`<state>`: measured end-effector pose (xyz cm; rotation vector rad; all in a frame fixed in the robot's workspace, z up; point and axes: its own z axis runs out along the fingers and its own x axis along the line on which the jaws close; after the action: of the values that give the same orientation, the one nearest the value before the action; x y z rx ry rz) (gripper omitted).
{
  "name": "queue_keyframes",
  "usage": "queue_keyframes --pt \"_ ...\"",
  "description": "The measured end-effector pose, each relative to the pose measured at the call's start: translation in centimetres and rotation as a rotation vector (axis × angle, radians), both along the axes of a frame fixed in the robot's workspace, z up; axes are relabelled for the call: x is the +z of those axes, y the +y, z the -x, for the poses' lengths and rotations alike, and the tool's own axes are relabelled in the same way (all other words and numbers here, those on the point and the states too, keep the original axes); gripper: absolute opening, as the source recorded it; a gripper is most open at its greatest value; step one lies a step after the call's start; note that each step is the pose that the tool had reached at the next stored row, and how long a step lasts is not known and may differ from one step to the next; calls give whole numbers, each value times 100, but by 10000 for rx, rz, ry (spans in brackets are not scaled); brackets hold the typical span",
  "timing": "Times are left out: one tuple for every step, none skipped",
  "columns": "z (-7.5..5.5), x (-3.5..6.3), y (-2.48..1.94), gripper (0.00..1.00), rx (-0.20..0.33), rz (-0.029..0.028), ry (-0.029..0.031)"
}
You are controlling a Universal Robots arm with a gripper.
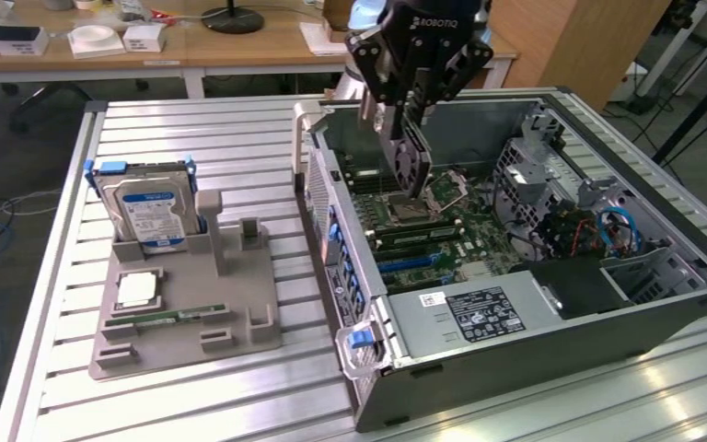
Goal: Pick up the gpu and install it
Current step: 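Pick up the gpu and move the gpu toward the slot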
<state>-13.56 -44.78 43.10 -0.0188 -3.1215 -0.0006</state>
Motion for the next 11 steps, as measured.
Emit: queue_keyframes --pt "-9 0 0 26 8 0 0" --pt "-17 -1 0 26 16 -1 0" --pt "-26 0 1 26 24 0 0" --pt "-34 0 1 26 32 0 0" --pt "-43 -1 1 26 41 0 -1" --pt "-52 -1 1 26 50 0 0" --pt "-61 -1 1 26 58 0 0" --pt "-69 -1 2 26 66 0 0" --pt "-78 -1 2 26 74 0 0" --pt "-87 -1 2 26 81 1 0" --pt "-96 -1 2 26 89 0 0"
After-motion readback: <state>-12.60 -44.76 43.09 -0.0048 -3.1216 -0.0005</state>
